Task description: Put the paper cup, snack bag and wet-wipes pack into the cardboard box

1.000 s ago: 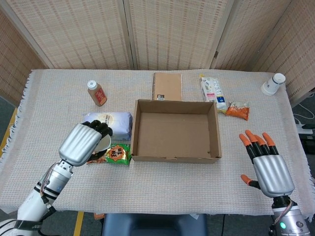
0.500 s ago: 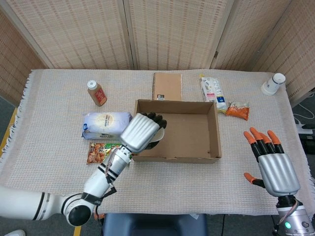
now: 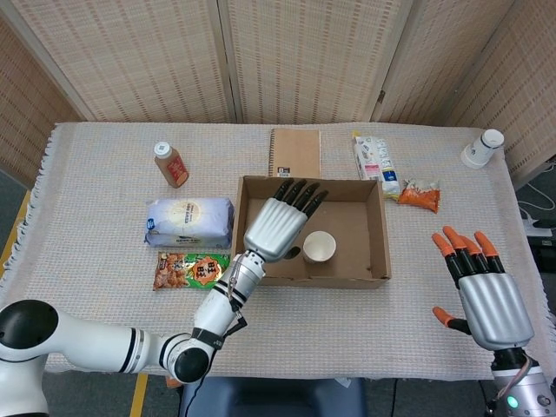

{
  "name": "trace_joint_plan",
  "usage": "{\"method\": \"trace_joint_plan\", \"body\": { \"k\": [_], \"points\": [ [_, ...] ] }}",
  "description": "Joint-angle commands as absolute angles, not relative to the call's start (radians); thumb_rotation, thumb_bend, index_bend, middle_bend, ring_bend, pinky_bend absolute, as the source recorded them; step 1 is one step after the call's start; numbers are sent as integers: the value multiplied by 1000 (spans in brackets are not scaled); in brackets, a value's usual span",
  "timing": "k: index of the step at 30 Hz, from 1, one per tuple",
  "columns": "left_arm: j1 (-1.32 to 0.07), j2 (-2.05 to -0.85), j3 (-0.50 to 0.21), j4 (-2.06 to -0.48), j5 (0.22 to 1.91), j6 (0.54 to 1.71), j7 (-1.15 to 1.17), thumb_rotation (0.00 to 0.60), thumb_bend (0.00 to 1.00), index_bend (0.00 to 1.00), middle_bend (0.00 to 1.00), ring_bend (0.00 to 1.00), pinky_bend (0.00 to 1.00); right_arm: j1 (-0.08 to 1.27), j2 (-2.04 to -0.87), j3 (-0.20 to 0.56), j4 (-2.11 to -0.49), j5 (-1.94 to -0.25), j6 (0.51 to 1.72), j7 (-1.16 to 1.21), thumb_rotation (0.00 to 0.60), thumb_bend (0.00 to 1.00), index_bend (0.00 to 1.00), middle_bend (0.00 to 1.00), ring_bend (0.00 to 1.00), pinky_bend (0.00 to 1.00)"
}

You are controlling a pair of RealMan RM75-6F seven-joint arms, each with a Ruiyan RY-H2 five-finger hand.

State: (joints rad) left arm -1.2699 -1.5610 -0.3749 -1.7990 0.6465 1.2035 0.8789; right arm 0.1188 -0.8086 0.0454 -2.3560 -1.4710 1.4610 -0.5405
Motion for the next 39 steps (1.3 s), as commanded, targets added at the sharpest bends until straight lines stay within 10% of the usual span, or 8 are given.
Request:
{"method": "trace_joint_plan", "body": {
  "k": [1,13,21,28,39],
  "points": [
    [-1246,-1511,-353,-1830,657,1228,894,600,148,0,0,0,67,119,-807,46,-2356,-1469,1460,-539,600,81,46,0,0,0],
    [-840,-1099,-104,-2053,964,1379,629,600,174,15,25,0,219,109,-796,44,-2356,-1505,1467,-511,600,80,45,0,0,0],
    [-569,-1073,117,-2008,1293,1483,392,600,191,84,117,15,254,98,-779,40,-2356,-1524,1470,-492,600,81,46,0,0,0],
    [-495,-1162,192,-1914,1386,1453,378,600,199,192,227,136,309,98,-784,33,-2356,-1532,1457,-501,600,81,46,0,0,0],
    [-513,-1345,87,-1749,1289,1279,388,600,201,238,264,175,338,102,-801,38,-2356,-1512,1444,-526,600,81,46,0,0,0]
  ]
}}
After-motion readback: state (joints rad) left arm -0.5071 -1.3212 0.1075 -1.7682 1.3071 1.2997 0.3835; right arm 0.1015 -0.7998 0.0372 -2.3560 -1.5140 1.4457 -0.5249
